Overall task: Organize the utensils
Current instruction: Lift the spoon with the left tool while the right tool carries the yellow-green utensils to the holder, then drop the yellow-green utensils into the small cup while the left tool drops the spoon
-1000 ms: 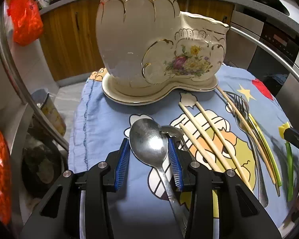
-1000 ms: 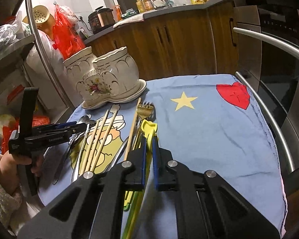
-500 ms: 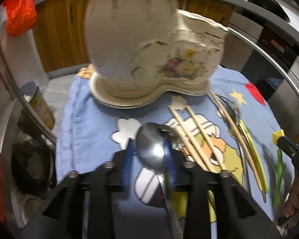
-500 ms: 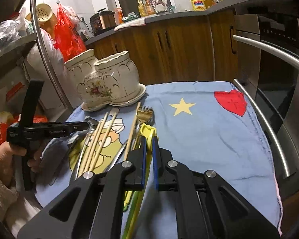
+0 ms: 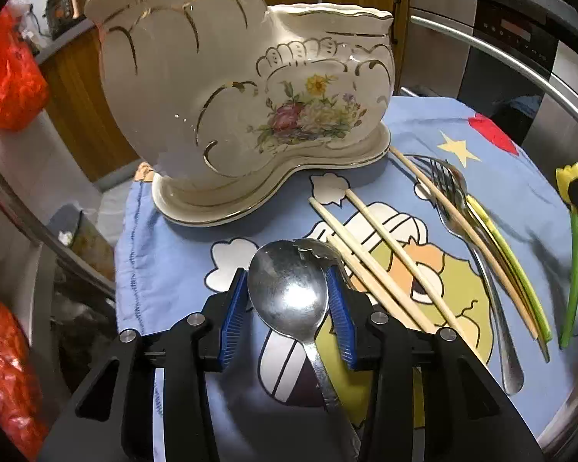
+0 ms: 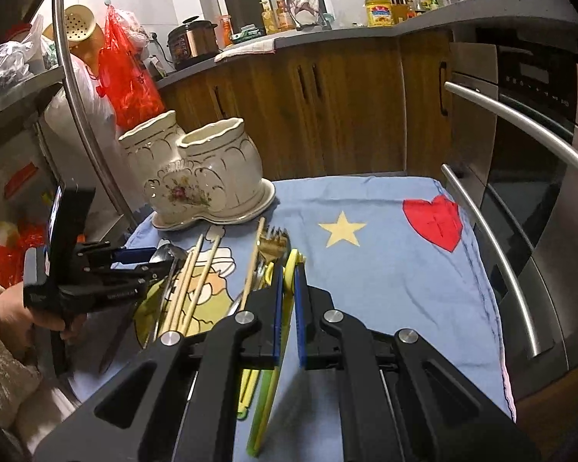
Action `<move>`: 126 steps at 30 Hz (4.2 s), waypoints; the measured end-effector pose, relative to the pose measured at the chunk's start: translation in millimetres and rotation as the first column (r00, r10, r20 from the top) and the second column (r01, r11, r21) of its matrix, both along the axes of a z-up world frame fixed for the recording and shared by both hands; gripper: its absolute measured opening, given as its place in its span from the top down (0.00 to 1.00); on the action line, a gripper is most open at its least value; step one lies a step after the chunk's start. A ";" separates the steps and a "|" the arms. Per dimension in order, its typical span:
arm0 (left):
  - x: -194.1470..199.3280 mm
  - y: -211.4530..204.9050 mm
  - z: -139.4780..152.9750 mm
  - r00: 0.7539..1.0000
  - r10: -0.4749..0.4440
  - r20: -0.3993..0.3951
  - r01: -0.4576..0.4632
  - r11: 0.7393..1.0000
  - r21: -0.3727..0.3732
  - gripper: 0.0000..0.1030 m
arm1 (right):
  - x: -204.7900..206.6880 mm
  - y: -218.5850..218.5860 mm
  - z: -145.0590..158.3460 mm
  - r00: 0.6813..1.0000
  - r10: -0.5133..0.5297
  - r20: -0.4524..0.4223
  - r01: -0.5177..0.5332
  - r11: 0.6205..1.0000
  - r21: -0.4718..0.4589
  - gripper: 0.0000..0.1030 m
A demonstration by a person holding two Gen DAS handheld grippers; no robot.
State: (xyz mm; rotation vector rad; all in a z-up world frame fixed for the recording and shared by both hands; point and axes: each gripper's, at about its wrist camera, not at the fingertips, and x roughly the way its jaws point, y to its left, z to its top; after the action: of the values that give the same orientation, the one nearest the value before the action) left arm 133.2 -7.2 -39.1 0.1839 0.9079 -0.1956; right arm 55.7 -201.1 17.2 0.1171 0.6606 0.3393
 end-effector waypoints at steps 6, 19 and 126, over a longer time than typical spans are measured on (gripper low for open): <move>-11.8 15.4 10.9 1.000 0.015 0.017 -0.014 0.997 -0.080 0.59 | 1.2 6.3 8.8 1.000 0.017 0.017 -0.017 1.000 0.000 0.94; -61.8 33.0 67.8 0.971 0.045 0.236 -0.007 0.987 -0.160 0.59 | 0.6 22.5 24.1 0.996 0.049 0.081 -0.049 0.999 -0.010 0.95; 56.6 48.8 140.0 0.899 0.153 0.411 -0.151 0.988 -0.038 0.58 | 165.4 102.4 54.0 0.975 0.078 0.209 -0.081 0.997 0.008 0.79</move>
State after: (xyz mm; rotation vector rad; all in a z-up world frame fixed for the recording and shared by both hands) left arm 189.8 41.5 100.9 0.1407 0.4950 -0.0096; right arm 221.1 -98.6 71.2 0.0697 0.4551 0.4283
